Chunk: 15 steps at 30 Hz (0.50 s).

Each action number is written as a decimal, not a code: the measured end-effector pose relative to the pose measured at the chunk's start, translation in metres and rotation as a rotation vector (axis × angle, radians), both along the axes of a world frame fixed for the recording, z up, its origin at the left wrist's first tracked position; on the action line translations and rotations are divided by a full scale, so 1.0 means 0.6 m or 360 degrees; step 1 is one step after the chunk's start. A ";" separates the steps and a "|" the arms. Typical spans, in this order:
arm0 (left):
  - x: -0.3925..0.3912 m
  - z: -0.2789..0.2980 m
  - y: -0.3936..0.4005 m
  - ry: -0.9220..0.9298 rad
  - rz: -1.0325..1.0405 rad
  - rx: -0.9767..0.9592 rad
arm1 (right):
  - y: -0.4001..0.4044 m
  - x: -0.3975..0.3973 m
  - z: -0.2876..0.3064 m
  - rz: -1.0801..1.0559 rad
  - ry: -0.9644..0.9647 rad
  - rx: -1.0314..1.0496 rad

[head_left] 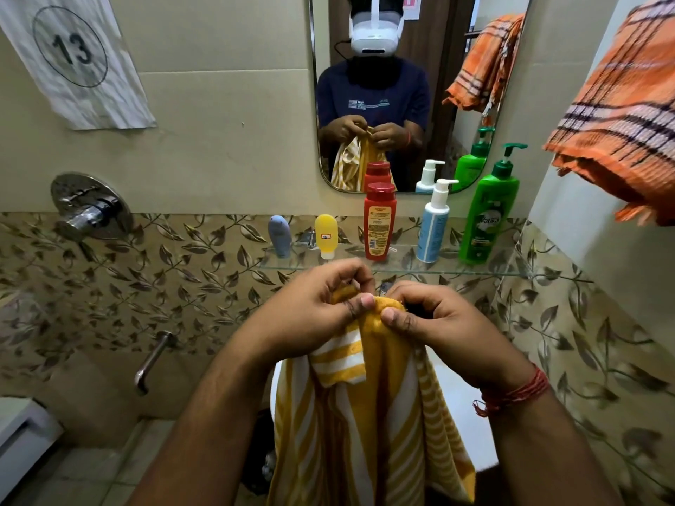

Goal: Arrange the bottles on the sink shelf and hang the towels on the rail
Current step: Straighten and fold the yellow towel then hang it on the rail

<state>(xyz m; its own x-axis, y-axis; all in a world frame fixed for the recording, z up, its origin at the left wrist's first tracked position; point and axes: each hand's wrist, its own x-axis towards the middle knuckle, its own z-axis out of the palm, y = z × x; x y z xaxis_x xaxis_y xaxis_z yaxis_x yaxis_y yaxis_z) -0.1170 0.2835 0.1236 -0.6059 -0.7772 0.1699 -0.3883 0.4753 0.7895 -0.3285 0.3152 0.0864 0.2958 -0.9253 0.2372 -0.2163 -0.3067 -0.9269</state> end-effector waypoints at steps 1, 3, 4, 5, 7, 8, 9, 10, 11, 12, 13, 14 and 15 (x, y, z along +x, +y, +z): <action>0.003 0.001 -0.002 -0.0108 -0.0071 0.0060 | -0.002 0.001 0.000 -0.0030 0.0018 -0.0052; 0.009 0.003 -0.006 -0.0283 -0.0180 0.0160 | -0.005 0.004 -0.001 -0.0035 0.0046 -0.0114; 0.012 0.002 -0.008 -0.0324 -0.0195 0.0187 | -0.006 0.005 -0.001 -0.0017 0.0062 -0.0126; 0.013 0.001 -0.009 -0.0338 -0.0185 0.0175 | -0.007 0.007 -0.002 0.0001 0.0084 -0.0134; 0.014 0.002 -0.010 -0.0315 -0.0118 0.0074 | -0.010 0.008 -0.006 0.0040 0.0132 -0.0121; 0.014 0.002 -0.011 -0.0279 -0.0071 0.0021 | -0.011 0.007 -0.009 0.0064 0.0155 -0.0097; 0.013 0.003 -0.011 -0.0231 -0.0022 -0.0028 | -0.012 0.006 -0.013 0.0089 0.0176 -0.0063; 0.014 0.005 -0.011 -0.0175 0.0024 -0.0069 | -0.014 0.004 -0.017 0.0117 0.0199 -0.0016; 0.014 0.008 -0.010 -0.0103 0.0068 -0.0096 | -0.016 0.002 -0.023 0.0151 0.0226 0.0032; 0.015 0.011 -0.009 -0.0013 0.0119 -0.0109 | -0.017 -0.001 -0.029 0.0185 0.0262 0.0076; 0.016 0.014 -0.008 0.0101 0.0188 -0.0115 | -0.019 -0.005 -0.037 0.0210 0.0294 0.0123; 0.017 0.017 -0.008 0.0222 0.0284 -0.0122 | -0.019 -0.009 -0.044 0.0215 0.0317 0.0182; 0.018 0.018 -0.011 0.0334 0.0405 -0.0142 | -0.019 -0.013 -0.053 0.0205 0.0322 0.0248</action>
